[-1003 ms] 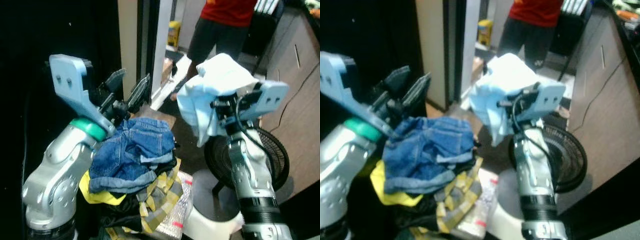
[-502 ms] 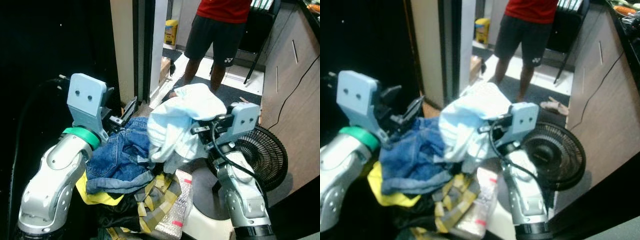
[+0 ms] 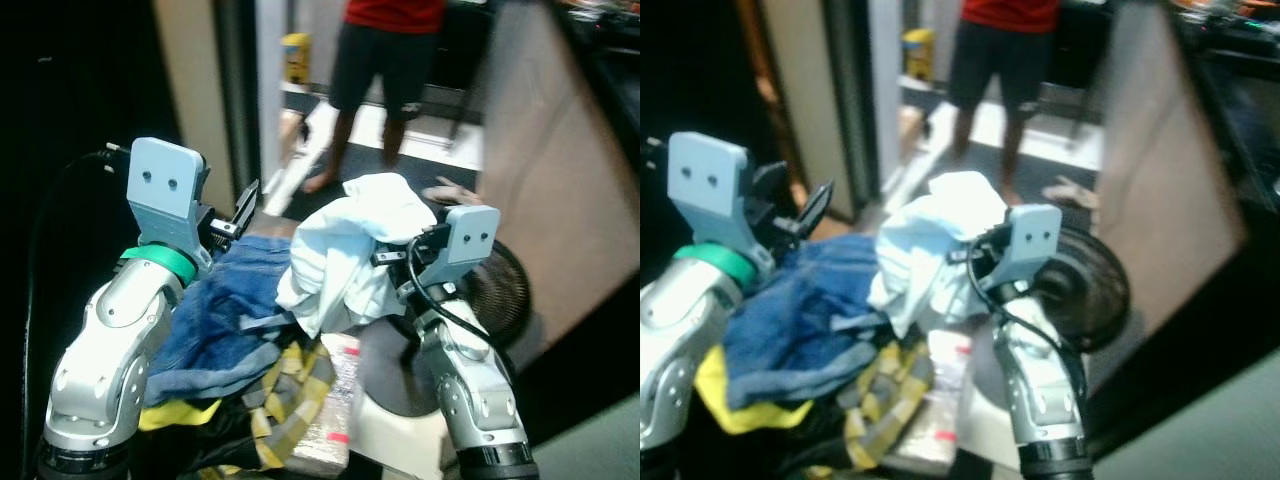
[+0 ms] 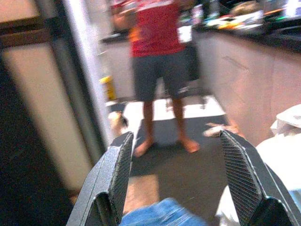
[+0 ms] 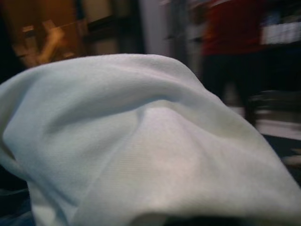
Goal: Clothes washing
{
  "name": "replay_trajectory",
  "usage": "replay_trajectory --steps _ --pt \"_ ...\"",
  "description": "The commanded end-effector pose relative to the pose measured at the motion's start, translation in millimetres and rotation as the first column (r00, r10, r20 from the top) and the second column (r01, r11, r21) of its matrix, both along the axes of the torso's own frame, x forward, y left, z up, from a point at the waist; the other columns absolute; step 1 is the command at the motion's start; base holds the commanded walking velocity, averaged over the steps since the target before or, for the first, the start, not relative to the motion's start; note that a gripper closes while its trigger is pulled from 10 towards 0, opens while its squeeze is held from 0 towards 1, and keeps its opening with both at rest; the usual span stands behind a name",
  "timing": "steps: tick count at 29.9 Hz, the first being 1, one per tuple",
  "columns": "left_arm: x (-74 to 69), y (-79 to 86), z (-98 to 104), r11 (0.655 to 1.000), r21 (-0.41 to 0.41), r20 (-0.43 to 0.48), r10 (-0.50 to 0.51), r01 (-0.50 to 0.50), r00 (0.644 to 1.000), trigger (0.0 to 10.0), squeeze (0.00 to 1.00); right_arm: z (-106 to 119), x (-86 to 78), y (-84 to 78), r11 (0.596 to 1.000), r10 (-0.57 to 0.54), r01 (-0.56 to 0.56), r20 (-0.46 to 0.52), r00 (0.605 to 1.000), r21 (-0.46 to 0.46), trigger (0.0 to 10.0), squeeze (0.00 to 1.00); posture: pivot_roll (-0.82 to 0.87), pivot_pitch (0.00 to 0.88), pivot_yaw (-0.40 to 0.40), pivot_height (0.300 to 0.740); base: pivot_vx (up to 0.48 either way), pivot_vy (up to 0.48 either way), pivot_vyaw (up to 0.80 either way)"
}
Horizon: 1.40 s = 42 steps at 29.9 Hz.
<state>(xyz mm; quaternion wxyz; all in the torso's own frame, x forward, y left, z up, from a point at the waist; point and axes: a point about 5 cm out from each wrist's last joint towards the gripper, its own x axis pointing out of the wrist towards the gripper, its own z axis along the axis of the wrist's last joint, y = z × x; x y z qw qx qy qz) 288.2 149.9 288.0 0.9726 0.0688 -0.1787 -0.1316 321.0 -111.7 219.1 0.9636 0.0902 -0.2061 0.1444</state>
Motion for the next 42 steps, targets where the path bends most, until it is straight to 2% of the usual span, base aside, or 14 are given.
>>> replay_trajectory --steps 1,12,19,23,30,42 --pt "0.9 -1.7 1.0 1.0 0.001 0.008 -0.007 0.007 1.0 10.0 0.0 6.0 0.6 2.2 1.0 0.006 -0.006 0.023 1.0 0.012 10.0 0.0 0.08 0.07 0.018 0.74 0.0 0.0 -0.8" --pt "2.5 -1.1 8.5 1.0 0.009 0.04 -0.003 0.003 0.999 10.0 0.0 7.9 1.6 17.0 0.999 0.04 -0.04 0.027 0.999 0.03 10.0 0.0 0.08 0.065 0.031 0.74 0.0 0.0 -0.8" --pt "2.3 -1.4 12.6 1.0 0.031 0.068 0.001 -0.003 0.998 10.0 0.0 10.8 0.5 19.5 0.998 0.045 -0.046 0.038 0.998 0.042 10.0 0.0 0.08 0.069 0.036 0.74 0.0 0.0 -0.8" --pt "1.9 -1.4 20.4 1.0 0.02 0.107 0.003 -0.005 0.994 10.0 0.0 28.1 -2.7 25.3 0.997 0.059 -0.065 0.106 0.993 0.05 10.0 0.0 0.08 0.072 0.037 0.74 0.0 0.0 -0.8" --pt "1.9 0.0 25.7 1.0 0.017 0.127 0.013 -0.015 0.992 10.0 0.0 45.7 -3.9 27.2 0.993 0.073 -0.087 0.161 0.984 0.082 10.0 0.0 0.09 0.072 0.035 0.74 0.0 0.0 -0.8" --pt "1.8 0.8 27.3 0.999 0.022 0.143 0.027 -0.031 0.989 10.0 0.0 45.8 -2.7 27.9 0.991 0.076 -0.091 0.155 0.985 0.097 10.0 0.0 0.09 0.074 0.034 0.74 0.0 0.0 -0.8"
